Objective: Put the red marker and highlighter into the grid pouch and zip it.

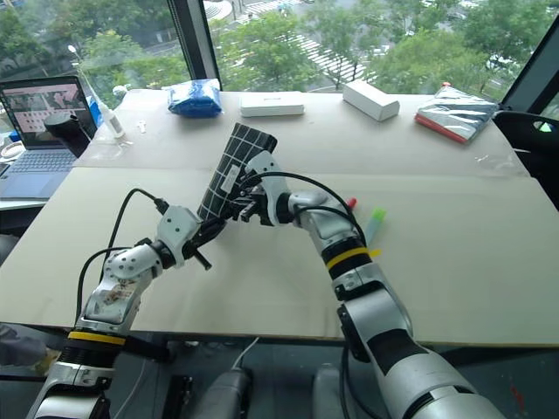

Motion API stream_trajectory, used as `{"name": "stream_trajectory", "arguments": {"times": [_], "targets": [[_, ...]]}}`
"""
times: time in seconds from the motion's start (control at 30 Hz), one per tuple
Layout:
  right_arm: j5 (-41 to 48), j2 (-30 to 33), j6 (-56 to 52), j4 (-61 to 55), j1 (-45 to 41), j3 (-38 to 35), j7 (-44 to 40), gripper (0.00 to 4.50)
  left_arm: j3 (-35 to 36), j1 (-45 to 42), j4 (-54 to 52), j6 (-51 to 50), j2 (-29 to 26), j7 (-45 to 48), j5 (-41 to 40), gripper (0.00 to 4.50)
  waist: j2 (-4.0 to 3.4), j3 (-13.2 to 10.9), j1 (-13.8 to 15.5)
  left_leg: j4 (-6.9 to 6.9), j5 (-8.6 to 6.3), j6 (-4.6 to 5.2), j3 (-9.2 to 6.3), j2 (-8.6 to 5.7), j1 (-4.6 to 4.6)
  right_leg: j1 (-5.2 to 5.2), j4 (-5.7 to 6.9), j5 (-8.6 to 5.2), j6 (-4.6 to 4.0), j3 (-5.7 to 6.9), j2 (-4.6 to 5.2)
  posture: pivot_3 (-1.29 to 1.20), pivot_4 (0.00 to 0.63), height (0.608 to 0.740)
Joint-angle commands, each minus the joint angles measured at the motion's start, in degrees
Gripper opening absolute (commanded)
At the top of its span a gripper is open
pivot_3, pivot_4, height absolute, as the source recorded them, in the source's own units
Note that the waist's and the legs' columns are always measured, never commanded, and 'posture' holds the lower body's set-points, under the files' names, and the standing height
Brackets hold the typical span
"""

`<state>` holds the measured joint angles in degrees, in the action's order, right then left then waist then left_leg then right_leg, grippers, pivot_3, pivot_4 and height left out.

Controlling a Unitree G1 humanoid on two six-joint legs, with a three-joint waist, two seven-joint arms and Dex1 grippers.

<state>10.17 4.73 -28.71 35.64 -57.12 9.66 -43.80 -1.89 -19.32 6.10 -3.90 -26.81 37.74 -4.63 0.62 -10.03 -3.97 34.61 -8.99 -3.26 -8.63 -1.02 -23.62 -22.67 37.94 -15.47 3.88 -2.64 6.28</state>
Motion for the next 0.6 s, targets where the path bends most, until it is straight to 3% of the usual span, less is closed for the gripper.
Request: {"name": "stream_trajectory", "arguments": {"times": [0.03,0.37,0.47,0.6], "targets": [[-0.4,1.1,0.6,-2.0,1.2,-0.4,-0.5,0.03,0.7,0.6,-0.8,2.5,-0.1,0.2,-0.5,0.00,0.00,0.0,0.0,0.00,0.00,0.00,0.00,0.00,0.00,0.00,0.00,0.01,-0.02,0.00,0.00,0.00,0.150,0.740],[3.3,3.8,-3.6,-8.1,6.4,-0.6,-6.4,0.03,1.1,2.3,-1.3,3.4,-0.4,0.2,-0.8,0.00,0.00,0.0,0.0,0.03,0.00,0.00,0.00,0.00,0.00,0.04,-0.03,0.00,-0.01,0.00,0.00,0.00,0.150,0.740],[4.7,2.3,-6.1,-12.4,8.8,0.5,-7.2,0.83,1.0,2.3,-1.2,3.5,-0.3,0.3,-0.8,0.00,0.00,0.0,-0.2,0.01,0.00,0.00,0.00,0.00,0.00,0.02,-0.02,0.00,0.00,0.00,0.00,0.00,0.150,0.740],[5.8,0.2,-7.7,-14.9,10.4,0.2,-6.3,2.25,0.8,1.3,-0.8,3.3,-0.1,0.4,-0.7,0.00,0.00,0.0,-0.1,-0.01,0.00,0.00,0.00,0.01,-0.01,-0.01,0.01,0.00,0.01,0.00,0.00,0.00,0.150,0.740]]}}
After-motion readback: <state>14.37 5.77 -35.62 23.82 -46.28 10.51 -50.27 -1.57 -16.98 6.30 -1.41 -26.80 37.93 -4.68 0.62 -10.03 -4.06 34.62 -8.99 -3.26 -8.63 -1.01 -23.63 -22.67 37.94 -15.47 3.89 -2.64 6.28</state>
